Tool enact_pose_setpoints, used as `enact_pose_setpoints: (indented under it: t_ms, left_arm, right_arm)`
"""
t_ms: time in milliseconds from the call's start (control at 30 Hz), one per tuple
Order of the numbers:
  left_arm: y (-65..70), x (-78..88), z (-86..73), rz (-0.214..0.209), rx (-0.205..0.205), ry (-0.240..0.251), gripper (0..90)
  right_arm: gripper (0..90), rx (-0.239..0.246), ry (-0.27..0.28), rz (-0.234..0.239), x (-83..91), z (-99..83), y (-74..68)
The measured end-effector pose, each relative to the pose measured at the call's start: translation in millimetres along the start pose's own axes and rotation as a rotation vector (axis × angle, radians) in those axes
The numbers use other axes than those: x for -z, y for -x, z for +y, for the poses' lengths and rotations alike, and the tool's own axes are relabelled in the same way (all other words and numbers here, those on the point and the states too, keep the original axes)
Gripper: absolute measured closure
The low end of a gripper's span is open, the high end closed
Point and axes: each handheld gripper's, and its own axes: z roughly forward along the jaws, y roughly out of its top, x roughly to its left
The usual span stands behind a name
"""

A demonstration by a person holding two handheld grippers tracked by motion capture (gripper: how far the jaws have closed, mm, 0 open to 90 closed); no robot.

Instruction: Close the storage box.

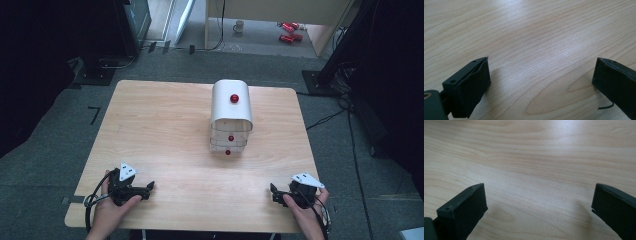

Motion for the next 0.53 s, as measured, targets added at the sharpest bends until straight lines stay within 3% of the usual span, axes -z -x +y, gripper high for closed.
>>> enact_pose_setpoints:
  t_ms: [133, 533]
  left_arm:
    - [0.0, 0.0, 0.0, 0.0, 0.0, 0.0, 1.3]
    - [0.0, 0.0, -0.1, 0.0, -0.001, 0.0, 1.3]
  right_arm:
    - [0.0, 0.025, -0.023, 0.006, -4.6, -3.8, -1.5]
    - [0.0, 0.027, -0.025, 0.009, -4.9, -3.7, -2.1]
